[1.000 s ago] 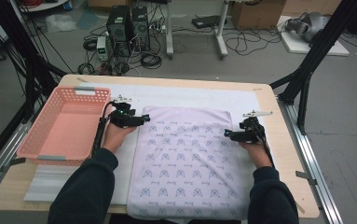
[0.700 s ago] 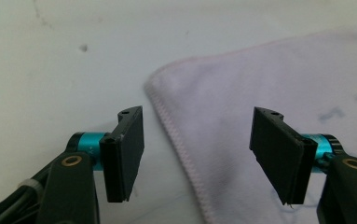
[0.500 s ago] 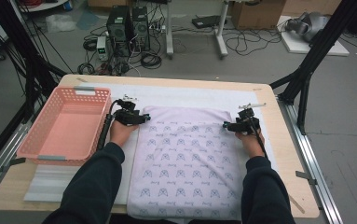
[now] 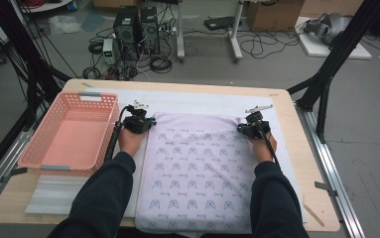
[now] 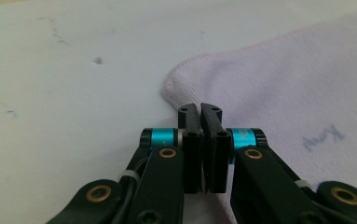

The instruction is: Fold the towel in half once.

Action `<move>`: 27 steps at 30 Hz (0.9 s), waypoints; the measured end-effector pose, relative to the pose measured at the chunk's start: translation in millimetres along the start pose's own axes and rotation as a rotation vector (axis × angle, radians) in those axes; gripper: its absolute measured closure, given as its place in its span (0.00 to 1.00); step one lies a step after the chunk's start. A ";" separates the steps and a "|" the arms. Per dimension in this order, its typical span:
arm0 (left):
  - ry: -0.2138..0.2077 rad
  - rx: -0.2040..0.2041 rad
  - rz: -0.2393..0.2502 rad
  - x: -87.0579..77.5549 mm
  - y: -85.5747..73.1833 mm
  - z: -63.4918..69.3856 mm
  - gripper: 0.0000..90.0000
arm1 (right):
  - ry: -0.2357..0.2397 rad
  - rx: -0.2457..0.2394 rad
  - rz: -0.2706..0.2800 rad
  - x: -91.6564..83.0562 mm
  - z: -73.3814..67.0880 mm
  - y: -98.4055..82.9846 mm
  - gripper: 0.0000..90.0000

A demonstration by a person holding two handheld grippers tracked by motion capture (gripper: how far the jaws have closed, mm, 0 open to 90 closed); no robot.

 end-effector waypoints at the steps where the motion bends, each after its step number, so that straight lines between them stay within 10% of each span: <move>1: 0.008 -0.003 0.019 -1.2 3.6 -1.4 0.97 | -0.012 0.002 0.021 -0.5 2.5 2.3 0.96; 14: -0.071 0.019 0.131 -24.3 40.3 13.4 0.97 | 0.014 0.101 0.168 -26.5 17.2 25.1 0.96; 27: -0.176 0.070 0.160 -69.0 29.4 52.9 0.97 | 0.137 0.118 0.249 -75.6 9.0 4.9 0.96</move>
Point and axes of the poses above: each handheld gripper's, and its own axes: x roughly forward along the jaws, y roughly out of its top, z roughly to its right, the point moved 7 cm from there along x, roughly forward along the jaws, and after that the axes turned 15 degrees about -y, right-handed, at the moved point
